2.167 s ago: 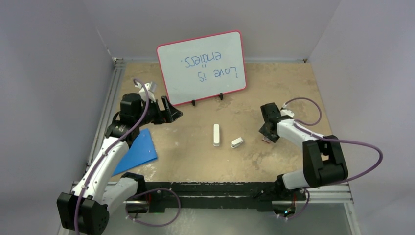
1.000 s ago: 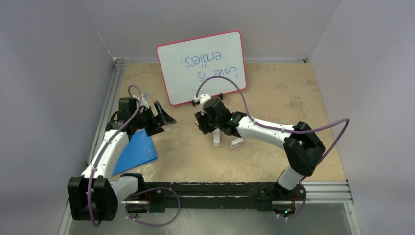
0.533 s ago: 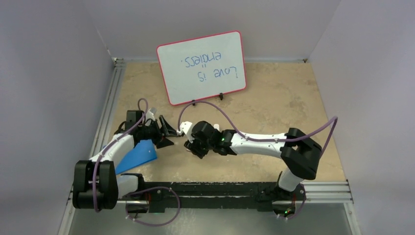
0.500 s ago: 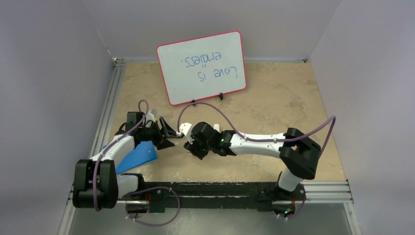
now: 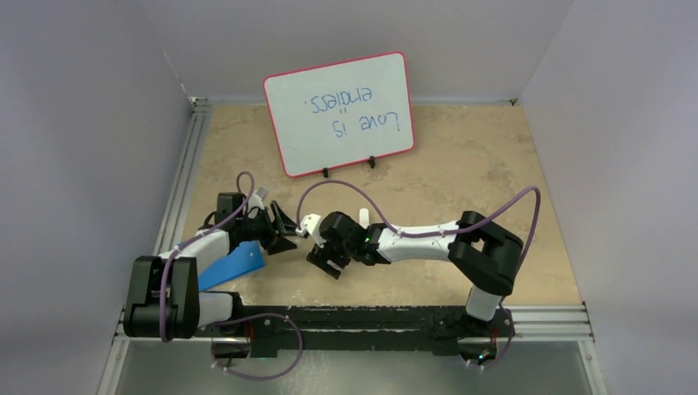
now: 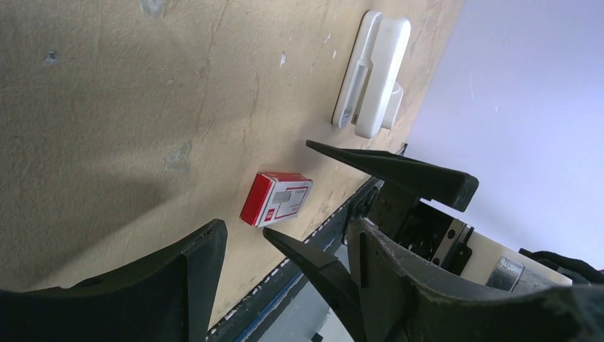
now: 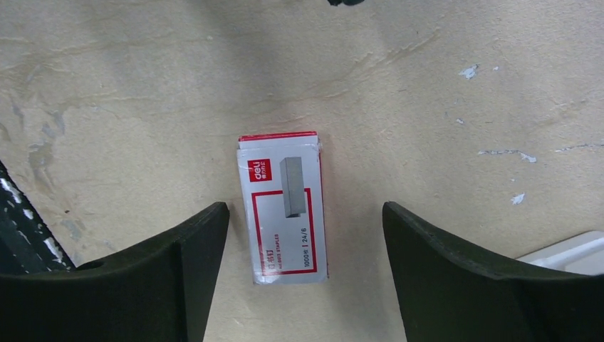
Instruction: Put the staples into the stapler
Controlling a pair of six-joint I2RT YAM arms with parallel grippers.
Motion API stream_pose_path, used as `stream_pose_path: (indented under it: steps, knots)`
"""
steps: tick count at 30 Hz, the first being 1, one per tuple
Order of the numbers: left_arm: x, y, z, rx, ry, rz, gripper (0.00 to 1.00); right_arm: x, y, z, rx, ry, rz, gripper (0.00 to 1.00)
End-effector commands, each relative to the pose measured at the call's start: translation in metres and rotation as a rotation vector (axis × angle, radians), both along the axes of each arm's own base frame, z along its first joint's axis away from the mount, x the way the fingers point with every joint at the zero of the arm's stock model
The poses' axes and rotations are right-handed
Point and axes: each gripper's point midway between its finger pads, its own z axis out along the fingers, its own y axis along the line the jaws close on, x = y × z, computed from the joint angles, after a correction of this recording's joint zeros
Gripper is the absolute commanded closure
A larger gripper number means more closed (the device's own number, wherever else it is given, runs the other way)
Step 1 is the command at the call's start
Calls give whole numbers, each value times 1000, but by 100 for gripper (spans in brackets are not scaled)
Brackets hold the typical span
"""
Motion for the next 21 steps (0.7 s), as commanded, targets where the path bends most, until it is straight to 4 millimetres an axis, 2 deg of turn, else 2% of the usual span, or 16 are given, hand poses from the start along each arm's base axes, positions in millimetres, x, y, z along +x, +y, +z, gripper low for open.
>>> stream_pose_path:
  steps: [1, 4, 6, 11, 16, 21]
  knots:
    - [4, -6, 5, -10, -60, -30, 38, 2, 9, 16, 66, -30, 11, 16]
    - [3, -6, -1, -4, -24, -19, 44, -4, 6, 1, 5, 20, 21, 22]
    - [1, -7, -3, -8, -18, -31, 47, -3, 3, -3, -11, 17, 13, 26]
    - [-2, -16, -3, -7, -64, -74, 47, -2, -1, -5, -17, -6, 21, 36]
    - [-11, -32, -11, 13, -76, -153, 45, 1, 3, -1, 13, -44, 37, 46]
    - [-18, -39, -18, 17, -84, -181, 51, -1, 5, 11, 65, -68, 65, 49]
